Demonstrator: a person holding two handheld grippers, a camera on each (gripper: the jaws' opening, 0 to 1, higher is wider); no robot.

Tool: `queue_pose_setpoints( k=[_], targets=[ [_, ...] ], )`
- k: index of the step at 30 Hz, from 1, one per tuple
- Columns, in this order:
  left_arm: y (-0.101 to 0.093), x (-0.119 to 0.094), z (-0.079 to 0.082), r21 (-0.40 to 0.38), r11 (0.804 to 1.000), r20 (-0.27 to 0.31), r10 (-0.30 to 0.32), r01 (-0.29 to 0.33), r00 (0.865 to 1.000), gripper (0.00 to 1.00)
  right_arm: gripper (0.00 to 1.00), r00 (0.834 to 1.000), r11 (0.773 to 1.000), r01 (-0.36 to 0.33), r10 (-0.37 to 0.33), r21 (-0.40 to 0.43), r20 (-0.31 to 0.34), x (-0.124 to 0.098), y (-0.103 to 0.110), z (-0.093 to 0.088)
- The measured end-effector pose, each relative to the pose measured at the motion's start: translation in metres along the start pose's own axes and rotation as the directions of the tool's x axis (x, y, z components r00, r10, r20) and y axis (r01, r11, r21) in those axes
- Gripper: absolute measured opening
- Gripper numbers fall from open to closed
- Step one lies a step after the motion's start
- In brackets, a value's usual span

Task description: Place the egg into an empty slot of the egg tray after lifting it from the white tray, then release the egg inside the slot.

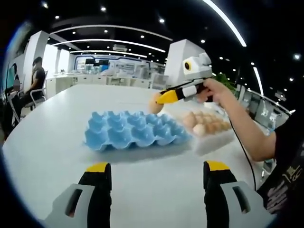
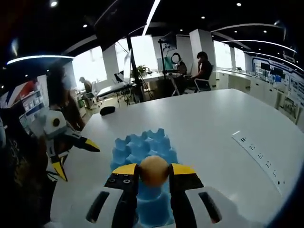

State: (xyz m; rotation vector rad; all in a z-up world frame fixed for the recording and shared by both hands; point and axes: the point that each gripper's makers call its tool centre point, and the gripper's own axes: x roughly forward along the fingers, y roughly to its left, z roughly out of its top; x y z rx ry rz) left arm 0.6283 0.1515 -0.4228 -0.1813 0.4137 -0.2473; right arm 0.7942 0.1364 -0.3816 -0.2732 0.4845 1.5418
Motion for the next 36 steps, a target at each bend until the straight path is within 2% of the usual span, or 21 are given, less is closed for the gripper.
queue_pose_setpoints(
  k=[2, 9, 17, 21, 27, 32, 33, 36],
  targets=[
    [-0.001, 0.000, -0.004, -0.001, 1.000, -0.016, -0.007, 0.007, 1.000, 0.81, 0.27, 1.000, 1.000, -0.003, 0.003, -0.006, 0.004, 0.005, -0.001, 0.002],
    [0.004, -0.004, -0.004, -0.003, 1.000, -0.007, 0.004, -0.004, 1.000, 0.81, 0.27, 1.000, 1.000, -0.018, 0.018, -0.014, 0.002, 0.017, 0.008, 0.005],
    [0.013, -0.012, -0.007, -0.013, 1.000, -0.006, 0.027, -0.027, 1.000, 0.81, 0.27, 0.999, 0.999, -0.034, 0.034, -0.032, 0.000, 0.038, 0.003, 0.017],
    [0.018, -0.017, -0.009, -0.010, 0.999, -0.008, 0.035, -0.035, 0.999, 0.81, 0.27, 0.999, 0.999, -0.033, 0.033, -0.037, 0.000, 0.047, 0.011, 0.018],
    [0.018, -0.019, -0.013, -0.006, 0.999, -0.018, 0.042, -0.043, 0.999, 0.81, 0.27, 1.000, 0.998, -0.021, 0.021, -0.057, -0.010, 0.054, 0.005, 0.021],
    [0.025, -0.023, -0.009, -0.018, 0.998, 0.000, 0.055, -0.055, 0.998, 0.81, 0.27, 1.000, 0.998, -0.022, 0.022, -0.060, -0.004, 0.060, 0.009, 0.024],
    [0.026, -0.023, -0.009, -0.019, 0.998, 0.001, 0.056, -0.056, 0.998, 0.81, 0.27, 1.000, 0.998, -0.027, 0.027, -0.063, -0.004, 0.063, 0.015, 0.025],
    [0.027, -0.024, -0.008, -0.020, 0.998, 0.005, 0.060, -0.060, 0.998, 0.81, 0.27, 0.999, 0.997, -0.035, 0.034, -0.065, -0.005, 0.068, 0.013, 0.027]
  ],
)
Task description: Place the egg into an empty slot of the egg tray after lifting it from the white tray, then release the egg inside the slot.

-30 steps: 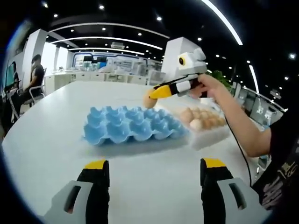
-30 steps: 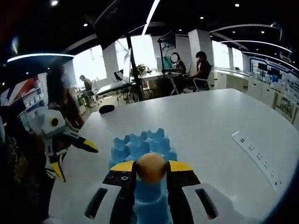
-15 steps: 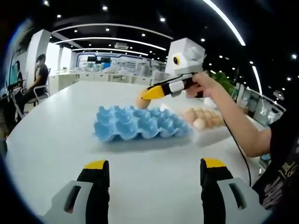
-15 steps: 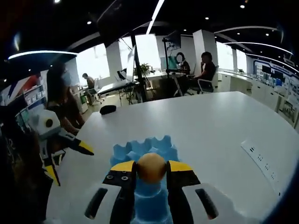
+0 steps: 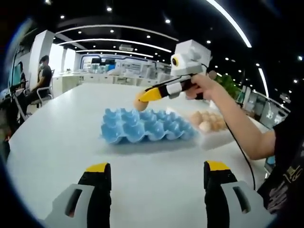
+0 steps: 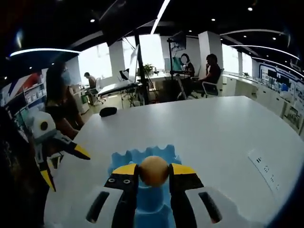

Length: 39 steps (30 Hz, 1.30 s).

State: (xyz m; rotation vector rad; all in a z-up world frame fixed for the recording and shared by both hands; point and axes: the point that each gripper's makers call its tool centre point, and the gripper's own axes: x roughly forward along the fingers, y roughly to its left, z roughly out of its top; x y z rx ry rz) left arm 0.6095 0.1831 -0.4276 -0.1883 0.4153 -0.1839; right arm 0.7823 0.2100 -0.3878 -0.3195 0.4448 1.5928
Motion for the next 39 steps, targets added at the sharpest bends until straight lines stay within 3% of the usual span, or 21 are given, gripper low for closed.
queue_pose_setpoints(
  k=[7, 12, 19, 31, 39],
  targets=[
    [0.003, -0.003, -0.001, -0.005, 1.000, 0.001, 0.008, -0.008, 1.000, 0.81, 0.27, 1.000, 1.000, -0.021, 0.021, -0.010, -0.003, 0.018, 0.001, 0.008],
    [0.006, -0.004, -0.002, -0.012, 1.000, 0.004, 0.017, -0.017, 1.000, 0.81, 0.27, 1.000, 1.000, -0.018, 0.017, -0.025, -0.022, 0.030, -0.013, 0.013],
    [0.010, -0.008, 0.000, -0.017, 0.999, 0.008, 0.029, -0.029, 1.000, 0.81, 0.27, 1.000, 0.999, -0.013, 0.012, -0.043, -0.028, 0.039, -0.015, 0.020],
    [0.014, -0.014, 0.000, -0.025, 0.999, 0.020, 0.049, -0.048, 0.999, 0.81, 0.27, 0.999, 0.999, -0.013, 0.011, -0.042, -0.048, 0.060, -0.001, 0.017],
    [0.016, -0.017, 0.001, -0.028, 0.998, 0.027, 0.060, -0.059, 0.998, 0.81, 0.27, 0.998, 0.999, -0.001, -0.002, -0.039, -0.063, 0.066, -0.007, 0.016]
  ],
)
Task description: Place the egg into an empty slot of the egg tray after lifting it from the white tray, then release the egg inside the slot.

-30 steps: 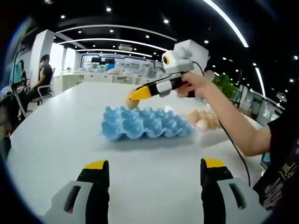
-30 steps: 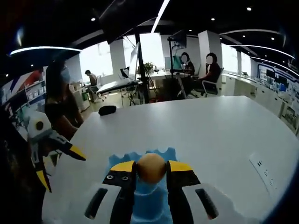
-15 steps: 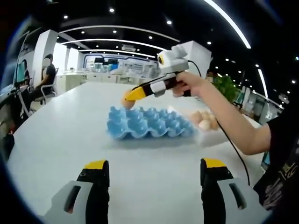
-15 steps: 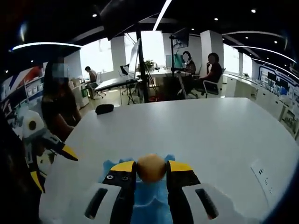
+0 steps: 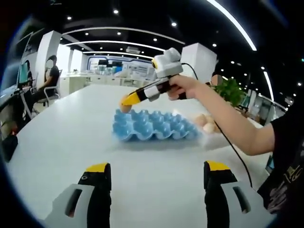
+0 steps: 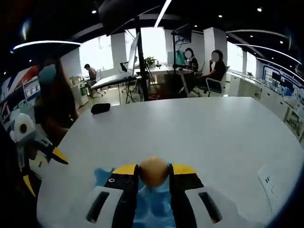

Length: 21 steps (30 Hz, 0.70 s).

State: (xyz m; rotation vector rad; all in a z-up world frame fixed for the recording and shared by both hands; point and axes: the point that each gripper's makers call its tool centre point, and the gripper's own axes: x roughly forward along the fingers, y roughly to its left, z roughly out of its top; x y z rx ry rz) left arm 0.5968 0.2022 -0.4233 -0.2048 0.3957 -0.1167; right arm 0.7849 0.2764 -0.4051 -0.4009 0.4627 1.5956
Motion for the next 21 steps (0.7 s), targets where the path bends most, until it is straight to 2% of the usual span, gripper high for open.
queue_pose_setpoints(
  k=[10, 21],
  targets=[
    [0.002, -0.002, -0.001, -0.005, 1.000, 0.002, 0.001, -0.001, 1.000, 0.81, 0.27, 1.000, 1.000, 0.007, -0.007, 0.002, -0.012, 0.004, -0.004, 0.001],
    [0.004, -0.004, -0.003, -0.015, 1.000, 0.005, 0.002, -0.002, 1.000, 0.81, 0.27, 0.999, 1.000, 0.002, -0.002, -0.001, -0.054, 0.015, -0.003, -0.010]
  ],
)
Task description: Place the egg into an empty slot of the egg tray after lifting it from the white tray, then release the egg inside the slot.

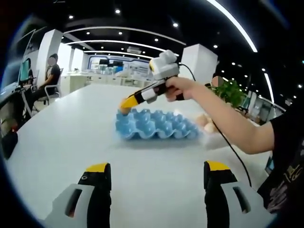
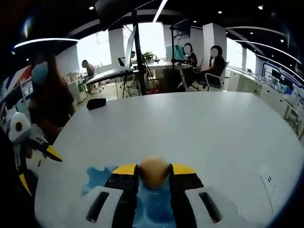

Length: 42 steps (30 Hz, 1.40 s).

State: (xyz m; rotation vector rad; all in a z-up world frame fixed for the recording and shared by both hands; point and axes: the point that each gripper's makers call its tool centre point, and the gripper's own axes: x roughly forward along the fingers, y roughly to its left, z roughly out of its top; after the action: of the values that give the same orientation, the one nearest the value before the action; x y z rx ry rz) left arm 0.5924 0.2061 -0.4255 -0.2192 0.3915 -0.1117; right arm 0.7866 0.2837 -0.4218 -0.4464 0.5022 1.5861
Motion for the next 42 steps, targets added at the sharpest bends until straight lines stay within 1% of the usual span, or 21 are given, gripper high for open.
queue_pose_setpoints(
  k=[3, 8, 9, 10, 11, 12, 13, 15, 16, 18, 19, 21, 23, 25, 28, 32, 36, 42],
  targets=[
    [0.002, -0.001, 0.000, -0.003, 1.000, 0.000, 0.004, -0.004, 1.000, 0.81, 0.27, 1.000, 1.000, -0.001, 0.001, 0.000, -0.014, 0.002, -0.002, -0.001],
    [0.002, 0.000, 0.000, -0.005, 1.000, 0.001, 0.002, -0.002, 1.000, 0.81, 0.27, 0.999, 1.000, 0.010, -0.009, 0.015, -0.033, 0.005, -0.006, -0.008],
    [0.002, 0.000, 0.001, -0.005, 1.000, 0.002, 0.000, 0.000, 1.000, 0.81, 0.27, 0.998, 1.000, 0.007, -0.006, 0.011, -0.062, 0.005, -0.007, -0.015],
    [0.001, 0.001, 0.001, -0.007, 1.000, 0.001, -0.004, 0.004, 1.000, 0.81, 0.27, 0.998, 1.000, 0.009, -0.009, 0.013, -0.058, 0.006, -0.009, -0.014],
    [0.000, 0.002, 0.003, -0.008, 1.000, 0.001, -0.007, 0.007, 1.000, 0.81, 0.27, 0.999, 1.000, 0.003, -0.002, 0.025, -0.047, 0.006, -0.010, -0.011],
    [-0.002, 0.003, 0.007, -0.010, 1.000, 0.001, -0.010, 0.010, 1.000, 0.81, 0.27, 0.999, 0.999, 0.002, 0.000, 0.048, -0.049, 0.006, -0.012, -0.009],
    [-0.002, 0.004, 0.010, -0.008, 1.000, 0.002, -0.013, 0.013, 1.000, 0.81, 0.27, 0.999, 0.999, 0.000, 0.003, 0.049, -0.047, 0.006, -0.012, -0.007],
    [-0.005, 0.003, 0.021, 0.009, 1.000, 0.023, -0.018, 0.018, 1.000, 0.81, 0.28, 0.999, 0.998, -0.020, 0.023, 0.061, -0.036, 0.004, -0.007, 0.001],
    [-0.007, 0.002, 0.027, 0.019, 1.000, 0.036, -0.022, 0.021, 0.999, 0.81, 0.29, 0.999, 0.998, -0.014, 0.016, 0.060, -0.034, 0.000, -0.006, 0.005],
    [-0.007, 0.001, 0.033, 0.022, 1.000, 0.047, -0.022, 0.021, 0.999, 0.81, 0.29, 1.000, 0.999, 0.013, -0.012, 0.034, -0.014, -0.004, -0.009, 0.014],
    [-0.009, 0.001, 0.034, 0.027, 0.999, 0.053, -0.024, 0.023, 0.998, 0.81, 0.29, 1.000, 0.999, 0.011, -0.010, 0.036, -0.008, -0.007, -0.007, 0.017],
    [-0.011, 0.001, 0.032, 0.031, 0.999, 0.053, -0.028, 0.027, 0.998, 0.81, 0.29, 1.000, 0.999, 0.002, -0.002, 0.032, -0.004, -0.010, -0.001, 0.017],
    [-0.013, 0.002, 0.026, 0.025, 0.999, 0.048, -0.031, 0.030, 0.998, 0.81, 0.29, 1.000, 1.000, 0.009, -0.009, 0.019, -0.008, -0.012, 0.001, 0.014],
    [-0.015, 0.003, 0.021, 0.016, 0.999, 0.037, -0.031, 0.031, 0.999, 0.81, 0.29, 1.000, 1.000, 0.010, -0.010, 0.015, -0.022, -0.014, 0.004, 0.007],
    [-0.017, 0.001, 0.020, 0.027, 0.999, 0.032, -0.036, 0.035, 0.999, 0.81, 0.29, 0.999, 0.999, 0.022, -0.021, 0.025, -0.024, -0.015, 0.001, 0.005],
    [-0.015, -0.002, 0.024, 0.022, 0.999, 0.049, -0.030, 0.029, 0.998, 0.81, 0.29, 0.999, 0.999, 0.025, -0.024, 0.030, -0.026, -0.018, 0.000, 0.003],
    [-0.015, -0.002, 0.021, 0.021, 0.999, 0.049, -0.035, 0.034, 0.998, 0.81, 0.30, 0.999, 0.999, 0.030, -0.029, 0.020, -0.034, -0.024, 0.001, -0.005],
    [-0.022, 0.001, 0.017, 0.017, 0.999, 0.043, -0.046, 0.045, 0.998, 0.81, 0.30, 0.998, 0.999, 0.038, -0.037, 0.010, -0.048, -0.035, 0.001, -0.016]
  ],
)
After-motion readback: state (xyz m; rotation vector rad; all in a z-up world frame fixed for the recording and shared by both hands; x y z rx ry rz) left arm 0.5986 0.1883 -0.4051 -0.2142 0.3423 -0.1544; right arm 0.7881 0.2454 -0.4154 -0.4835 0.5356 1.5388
